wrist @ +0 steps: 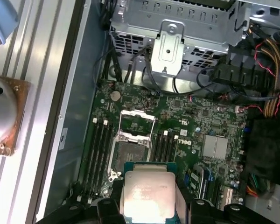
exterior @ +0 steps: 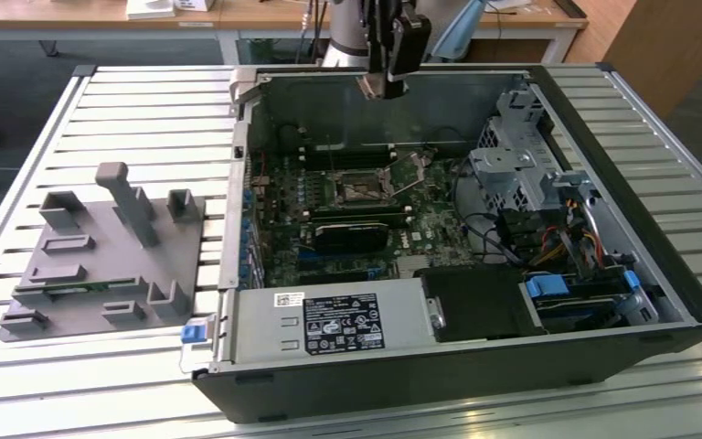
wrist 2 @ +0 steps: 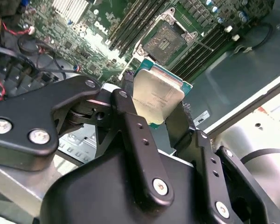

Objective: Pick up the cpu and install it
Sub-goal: 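Place the cpu into insertion slot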

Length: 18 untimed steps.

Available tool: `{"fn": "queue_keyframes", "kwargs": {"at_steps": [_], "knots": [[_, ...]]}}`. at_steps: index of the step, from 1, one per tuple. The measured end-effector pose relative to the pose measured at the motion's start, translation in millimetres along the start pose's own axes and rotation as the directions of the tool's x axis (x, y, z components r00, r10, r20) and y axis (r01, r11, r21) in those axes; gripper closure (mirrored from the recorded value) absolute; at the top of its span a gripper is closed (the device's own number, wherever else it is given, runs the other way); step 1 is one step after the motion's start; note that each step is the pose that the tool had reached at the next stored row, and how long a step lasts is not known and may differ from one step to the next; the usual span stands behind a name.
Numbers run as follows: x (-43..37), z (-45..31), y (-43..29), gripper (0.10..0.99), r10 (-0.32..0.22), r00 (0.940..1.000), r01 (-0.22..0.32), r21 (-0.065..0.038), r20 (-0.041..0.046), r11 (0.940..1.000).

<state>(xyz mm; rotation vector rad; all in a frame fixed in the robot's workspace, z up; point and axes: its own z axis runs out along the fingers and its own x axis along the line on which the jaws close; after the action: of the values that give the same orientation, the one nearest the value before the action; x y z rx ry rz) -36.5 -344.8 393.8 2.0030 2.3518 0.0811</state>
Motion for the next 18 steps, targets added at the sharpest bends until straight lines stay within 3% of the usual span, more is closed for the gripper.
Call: {"fn": "queue_keyframes", "kwargs": {"at_steps": [9,13,18], "knots": [[0.4,0.9,0.0,0.561,0.106,0.9943,-0.106,0.0,0.0077,0.9944],[0.5,1.2,0.0,0.561,0.164,0.9864,-0.164,0.0,0.0121,0.9865],[0.6,1.7,0.0,0.561,0.237,0.9713,-0.237,-0.001,0.0175,0.9715]]}}
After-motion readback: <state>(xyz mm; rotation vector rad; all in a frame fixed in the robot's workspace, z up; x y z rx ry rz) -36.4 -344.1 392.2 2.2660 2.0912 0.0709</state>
